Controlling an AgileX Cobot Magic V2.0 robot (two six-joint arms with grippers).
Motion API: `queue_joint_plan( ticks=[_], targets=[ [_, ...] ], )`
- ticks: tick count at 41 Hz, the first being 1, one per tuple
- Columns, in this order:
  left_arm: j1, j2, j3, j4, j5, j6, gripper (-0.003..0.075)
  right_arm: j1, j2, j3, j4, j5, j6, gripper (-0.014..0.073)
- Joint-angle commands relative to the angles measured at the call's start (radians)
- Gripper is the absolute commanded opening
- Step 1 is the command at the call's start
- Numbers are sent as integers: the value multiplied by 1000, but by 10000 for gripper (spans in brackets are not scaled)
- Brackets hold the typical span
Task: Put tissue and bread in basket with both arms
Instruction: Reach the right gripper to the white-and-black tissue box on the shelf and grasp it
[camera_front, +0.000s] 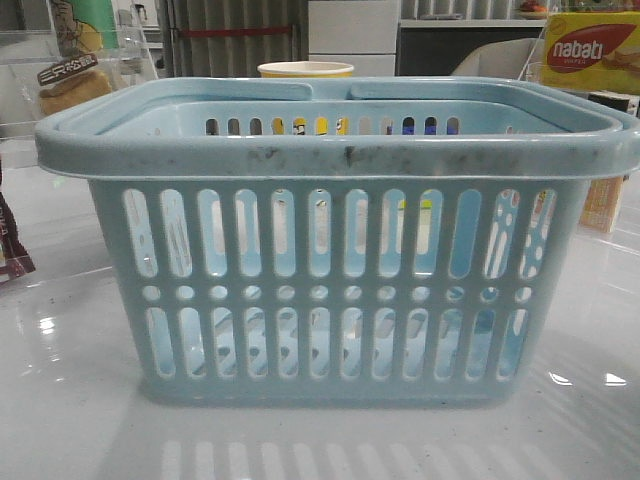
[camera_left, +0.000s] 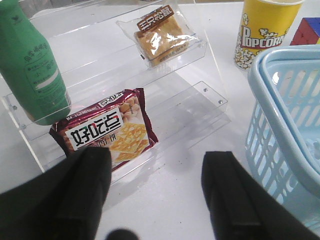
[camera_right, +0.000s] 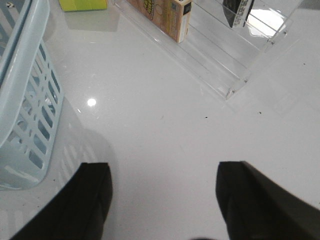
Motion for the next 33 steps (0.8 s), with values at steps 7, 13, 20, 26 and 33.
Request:
queue_joint_plan(
  ticks=[7, 13, 20, 26, 33],
  targets=[
    [-7, 6, -35, -5, -79, 1, 488, -60, 152, -144, -27, -94, 1, 576],
    [-7, 6, -35, -5, -79, 1, 488, -126, 298, -268, -27, -94, 1, 576],
    [-7, 6, -35, -5, -79, 1, 488, -182, 477, -413, -27, -95, 1, 576],
    [-7, 6, -35, -5, -79, 1, 488, -205, 628, -538, -26, -100, 1, 576],
    [-7, 6, -35, -5, -79, 1, 488, -206, 799, -650, -20, -103, 1, 576]
  ],
)
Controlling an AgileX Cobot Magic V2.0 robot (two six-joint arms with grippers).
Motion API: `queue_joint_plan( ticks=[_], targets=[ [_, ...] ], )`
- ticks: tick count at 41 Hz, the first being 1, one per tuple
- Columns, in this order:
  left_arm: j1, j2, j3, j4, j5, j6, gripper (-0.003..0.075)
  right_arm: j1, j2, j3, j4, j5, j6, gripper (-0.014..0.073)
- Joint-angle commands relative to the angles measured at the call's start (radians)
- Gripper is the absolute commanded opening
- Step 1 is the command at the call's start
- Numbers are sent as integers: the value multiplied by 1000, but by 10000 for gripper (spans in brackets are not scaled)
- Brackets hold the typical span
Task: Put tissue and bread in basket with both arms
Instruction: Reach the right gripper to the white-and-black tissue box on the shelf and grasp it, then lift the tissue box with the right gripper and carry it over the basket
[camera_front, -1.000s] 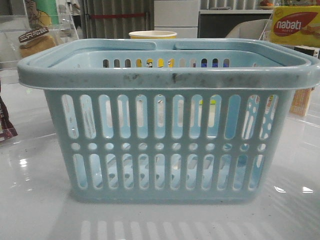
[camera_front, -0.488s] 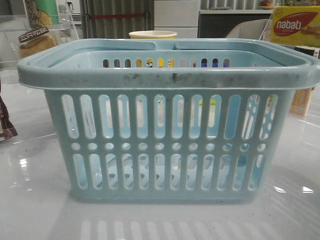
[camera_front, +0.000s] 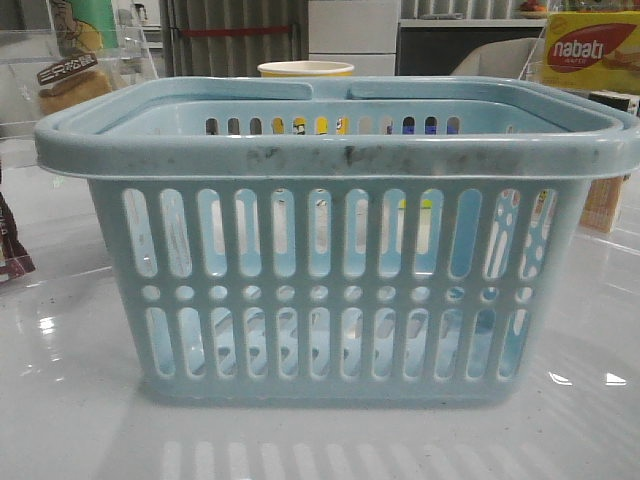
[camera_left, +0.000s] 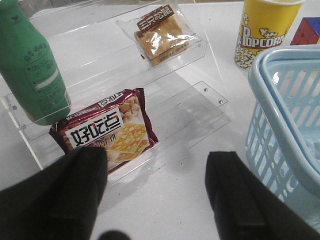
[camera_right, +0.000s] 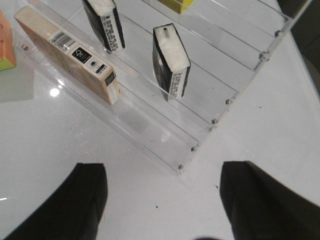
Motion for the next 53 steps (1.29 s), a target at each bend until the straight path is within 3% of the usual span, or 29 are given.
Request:
queue_joint_plan(
  ticks=[1, 22, 53],
  targets=[
    [-7, 6, -35, -5, -79, 1, 488, -7, 48, -88, -7, -64, -1, 576],
    [-7, 6, -35, -5, -79, 1, 488, -17, 321, -189, -21, -221, -1, 576],
    [-7, 6, -35, -5, -79, 1, 488, -39, 404, -189, -10, -388, -1, 573]
  ],
)
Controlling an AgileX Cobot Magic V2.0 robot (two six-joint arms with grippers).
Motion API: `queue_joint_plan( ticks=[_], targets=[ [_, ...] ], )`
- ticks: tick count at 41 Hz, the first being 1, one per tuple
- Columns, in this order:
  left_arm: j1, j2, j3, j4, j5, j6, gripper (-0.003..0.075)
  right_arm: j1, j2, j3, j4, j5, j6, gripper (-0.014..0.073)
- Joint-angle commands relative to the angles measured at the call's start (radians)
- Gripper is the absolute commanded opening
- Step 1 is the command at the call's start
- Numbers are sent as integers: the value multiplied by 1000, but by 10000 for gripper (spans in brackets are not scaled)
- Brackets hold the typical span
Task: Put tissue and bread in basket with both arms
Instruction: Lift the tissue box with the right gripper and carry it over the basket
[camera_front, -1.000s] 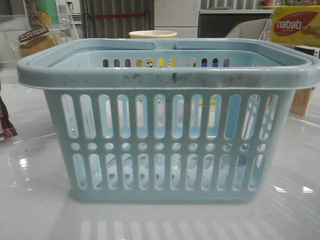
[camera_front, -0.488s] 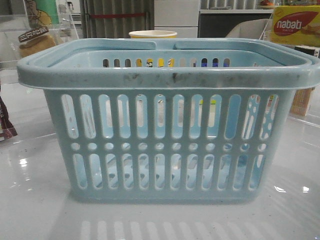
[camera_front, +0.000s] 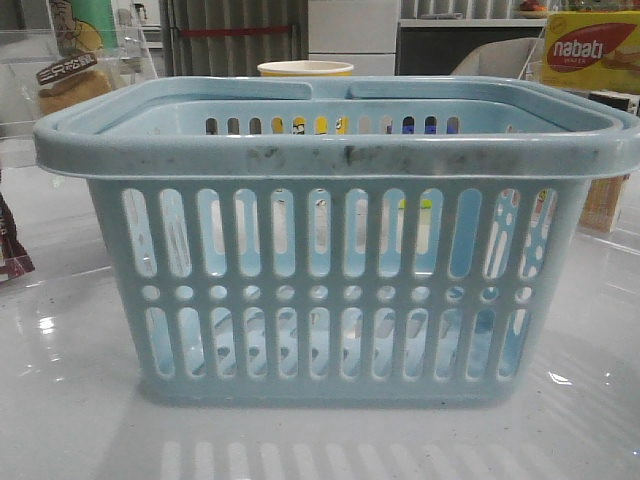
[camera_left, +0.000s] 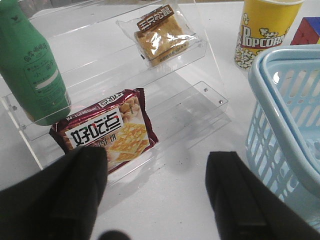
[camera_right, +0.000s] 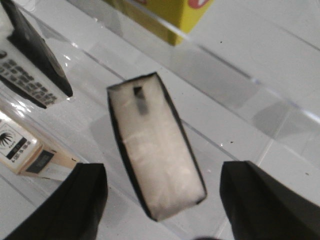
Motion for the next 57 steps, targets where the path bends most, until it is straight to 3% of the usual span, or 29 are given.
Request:
queue_joint_plan(
  ticks=[1, 4, 12, 19, 37, 46, 57],
  targets=[
    [-7, 6, -35, -7, -79, 1, 488, -3, -54, -39, 0, -89, -1, 573],
    [-7, 6, -35, -7, -79, 1, 488, -3, -54, -39, 3, -96, -1, 556],
    [-7, 6, -35, -7, -79, 1, 488, -1, -55, -39, 34, -95, -1, 324],
    [-7, 6, -35, -7, -79, 1, 488, -1, -73, -39, 55, -78, -1, 218],
    [-7, 6, -35, -7, -79, 1, 488, 48, -301, -39, 58, 27, -1, 215],
    [-7, 6, -35, -7, -79, 1, 488, 200, -440, -39, 58, 69, -1, 215],
    [-7, 6, -35, -7, -79, 1, 488, 491, -507, -39, 61, 148, -2, 215]
  ],
)
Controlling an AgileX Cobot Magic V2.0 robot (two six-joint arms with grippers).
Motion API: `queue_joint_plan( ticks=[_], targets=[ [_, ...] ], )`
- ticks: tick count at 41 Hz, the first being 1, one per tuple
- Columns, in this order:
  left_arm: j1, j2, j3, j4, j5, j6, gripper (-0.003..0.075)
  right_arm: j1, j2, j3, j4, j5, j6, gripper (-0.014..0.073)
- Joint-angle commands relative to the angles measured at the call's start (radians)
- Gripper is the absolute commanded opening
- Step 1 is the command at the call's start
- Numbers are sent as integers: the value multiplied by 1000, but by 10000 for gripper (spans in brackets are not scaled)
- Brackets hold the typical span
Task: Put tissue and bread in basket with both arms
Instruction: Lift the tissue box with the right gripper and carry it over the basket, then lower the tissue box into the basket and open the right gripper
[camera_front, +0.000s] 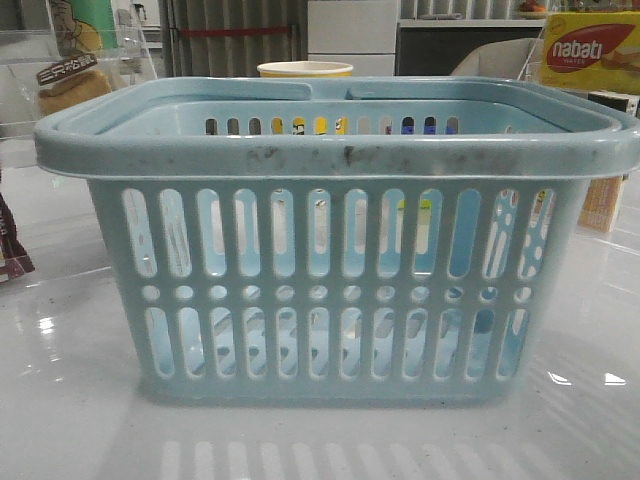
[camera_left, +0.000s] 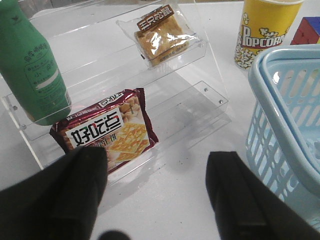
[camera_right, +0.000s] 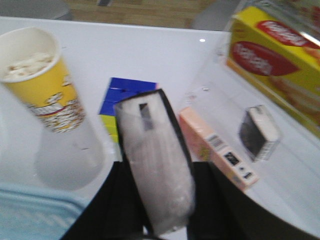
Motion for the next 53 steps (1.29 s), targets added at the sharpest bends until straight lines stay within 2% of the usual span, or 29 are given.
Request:
queue_joint_plan(
  ticks=[1, 10, 19, 26, 28, 33, 36, 46, 53],
  targets=[
    [-7, 6, -35, -7, -79, 1, 488, 105, -37, -39, 4, -22, -2, 215],
    [-7, 6, -35, -7, -79, 1, 488, 313, -7, -39, 14, 26, -2, 215],
    [-7, 6, -35, -7, -79, 1, 488, 417, 62, -39, 24, 66, -2, 218],
    [-7, 6, -35, -7, -79, 1, 488, 430, 119, -39, 26, 74, -2, 241],
    [-7, 6, -35, -7, -79, 1, 488, 430, 127, -39, 26, 74, -2, 278],
    [-7, 6, -35, -7, -79, 1, 488, 430, 140, -39, 26, 73, -2, 439],
    [-7, 6, -35, -7, -79, 1, 488, 430, 139, -39, 26, 72, -2, 494],
    [-7, 6, -35, -7, -79, 1, 488, 430, 88, -39, 25, 98, -5, 500],
    [-7, 6, -35, -7, -79, 1, 488, 430, -13, -30, 26, 150, -67, 500]
  ],
)
